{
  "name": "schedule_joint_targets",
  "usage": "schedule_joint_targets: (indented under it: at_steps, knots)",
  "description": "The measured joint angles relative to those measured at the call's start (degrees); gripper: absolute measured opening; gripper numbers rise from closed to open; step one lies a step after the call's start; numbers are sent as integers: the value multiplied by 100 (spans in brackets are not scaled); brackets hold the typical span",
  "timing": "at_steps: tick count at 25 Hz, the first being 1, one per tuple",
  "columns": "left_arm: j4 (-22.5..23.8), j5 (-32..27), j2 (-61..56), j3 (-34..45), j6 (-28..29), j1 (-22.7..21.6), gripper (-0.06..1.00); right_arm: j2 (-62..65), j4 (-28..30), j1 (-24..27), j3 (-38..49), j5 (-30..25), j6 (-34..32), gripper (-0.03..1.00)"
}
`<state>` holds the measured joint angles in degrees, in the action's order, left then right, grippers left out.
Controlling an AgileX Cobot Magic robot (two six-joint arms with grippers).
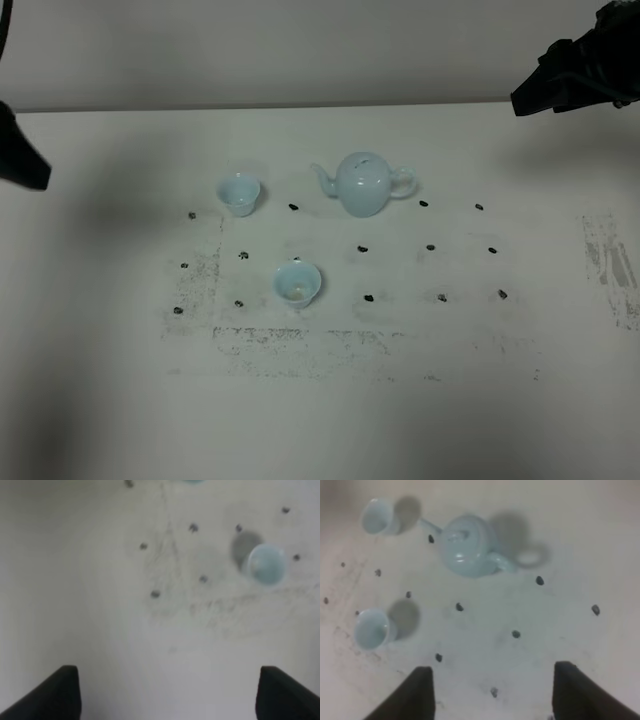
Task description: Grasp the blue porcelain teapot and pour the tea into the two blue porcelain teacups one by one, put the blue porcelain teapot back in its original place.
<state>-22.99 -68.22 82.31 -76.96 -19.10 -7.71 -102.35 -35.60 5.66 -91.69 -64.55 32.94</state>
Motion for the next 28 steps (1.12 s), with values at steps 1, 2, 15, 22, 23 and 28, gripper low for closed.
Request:
schedule_joint_targets:
  at_steps: [1, 2, 15, 22, 23, 28]
  knots:
    - [201, 8, -314, 204, 106, 0, 68, 0, 8, 0, 29, 49, 10, 54]
    - [401, 32, -591, 458, 224, 0, 68, 0, 8, 0, 57, 93, 23, 54]
    - [1756, 347, -4621, 2926, 1074, 0, 67, 0, -20, 0, 62, 188, 111, 54]
    - [1612, 268, -5816, 3776, 1081, 0, 67, 0, -52, 0, 62, 243, 129, 54]
    - [1612, 341, -5977, 3906, 1081, 0, 67, 0, -52, 0, 62, 243, 129, 54]
    - [1604, 487, -6739, 4492, 952, 0, 66, 0, -52, 0, 62, 245, 135, 54]
